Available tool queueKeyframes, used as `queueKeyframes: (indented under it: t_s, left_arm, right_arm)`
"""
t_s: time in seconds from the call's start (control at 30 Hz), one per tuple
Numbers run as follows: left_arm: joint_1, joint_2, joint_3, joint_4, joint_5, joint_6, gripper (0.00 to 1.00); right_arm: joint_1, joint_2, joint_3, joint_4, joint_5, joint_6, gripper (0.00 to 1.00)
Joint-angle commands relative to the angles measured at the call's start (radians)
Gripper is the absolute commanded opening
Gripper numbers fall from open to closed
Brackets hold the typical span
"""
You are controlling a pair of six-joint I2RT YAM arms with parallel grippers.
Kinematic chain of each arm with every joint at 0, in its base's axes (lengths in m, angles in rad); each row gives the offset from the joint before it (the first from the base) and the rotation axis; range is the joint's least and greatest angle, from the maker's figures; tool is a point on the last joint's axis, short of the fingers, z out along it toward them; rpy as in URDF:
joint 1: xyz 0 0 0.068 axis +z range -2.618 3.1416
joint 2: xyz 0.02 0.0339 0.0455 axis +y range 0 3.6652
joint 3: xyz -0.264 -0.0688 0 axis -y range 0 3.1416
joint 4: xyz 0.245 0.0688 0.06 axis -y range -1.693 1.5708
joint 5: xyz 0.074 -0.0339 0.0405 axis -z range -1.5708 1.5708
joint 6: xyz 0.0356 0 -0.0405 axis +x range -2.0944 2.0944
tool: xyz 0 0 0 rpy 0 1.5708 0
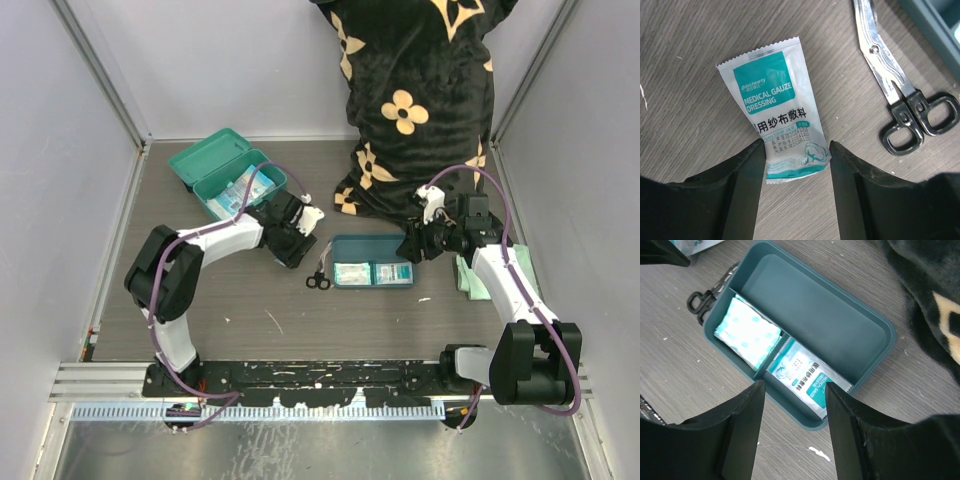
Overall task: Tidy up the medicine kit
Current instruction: Pick up the medical item at the center of the board.
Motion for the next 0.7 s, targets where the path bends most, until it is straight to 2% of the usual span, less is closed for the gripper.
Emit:
queueKeyframes:
  t_s: [0.0, 0.37, 0.67]
  left_arm:
    - [0.004, -0.094, -0.024, 0.048, 0.058, 0.077, 0.54]
    - [0.005, -0.163, -0.066, 0.091, 0.118, 0.154, 0.49]
    - [0.004, -0.264, -0.114, 0.130, 0.175, 0.186, 0.50]
  right_arm:
    - [0.009, -0.009, 0.022, 0.067, -0.116, 0.037, 0.56]
    - [0.142, 0.046, 0.064, 0.156, -0.145, 0.121, 0.56]
    - [0.222, 0.144, 0.099, 0.262, -0.213, 0.226, 0.54]
